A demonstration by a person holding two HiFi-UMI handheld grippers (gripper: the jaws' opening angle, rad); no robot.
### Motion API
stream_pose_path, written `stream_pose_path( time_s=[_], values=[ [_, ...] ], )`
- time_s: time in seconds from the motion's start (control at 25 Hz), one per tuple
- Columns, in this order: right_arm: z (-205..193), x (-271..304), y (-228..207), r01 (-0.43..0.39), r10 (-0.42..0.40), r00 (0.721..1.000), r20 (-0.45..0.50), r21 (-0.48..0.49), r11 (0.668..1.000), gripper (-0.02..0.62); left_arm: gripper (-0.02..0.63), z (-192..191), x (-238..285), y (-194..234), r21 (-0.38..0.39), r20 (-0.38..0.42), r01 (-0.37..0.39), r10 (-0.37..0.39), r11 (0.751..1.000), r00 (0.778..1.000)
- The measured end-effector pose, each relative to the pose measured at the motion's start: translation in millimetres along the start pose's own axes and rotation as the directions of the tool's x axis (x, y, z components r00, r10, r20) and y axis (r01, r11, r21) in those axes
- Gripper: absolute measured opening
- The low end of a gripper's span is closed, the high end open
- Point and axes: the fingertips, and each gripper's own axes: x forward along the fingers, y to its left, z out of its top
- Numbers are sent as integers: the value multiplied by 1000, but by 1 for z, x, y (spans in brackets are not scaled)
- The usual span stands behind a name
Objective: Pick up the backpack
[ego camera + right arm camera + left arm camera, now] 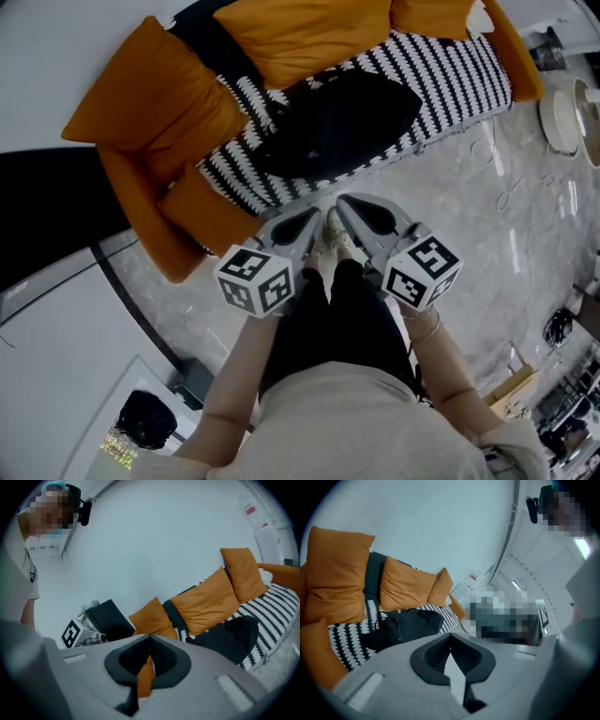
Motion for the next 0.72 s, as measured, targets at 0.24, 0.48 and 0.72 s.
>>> stream_pose_path(
  time_s=[0.24, 0.48, 0.72],
  values=[
    [-18, 14, -33, 8, -8, 1000, -8, 45, 999, 3, 8, -16, 22, 29, -1, -26, -28, 28, 1000, 999],
    [-43, 29, -64, 12, -11, 1000, -23, 56, 998, 3, 8, -37, 43, 51, -15, -37, -49, 49, 999, 998],
    [-81, 44, -83, -7, 11, 998, -60, 72, 997, 3, 8, -65, 69, 78, -72, -18, -56, 54, 996, 998]
  ],
)
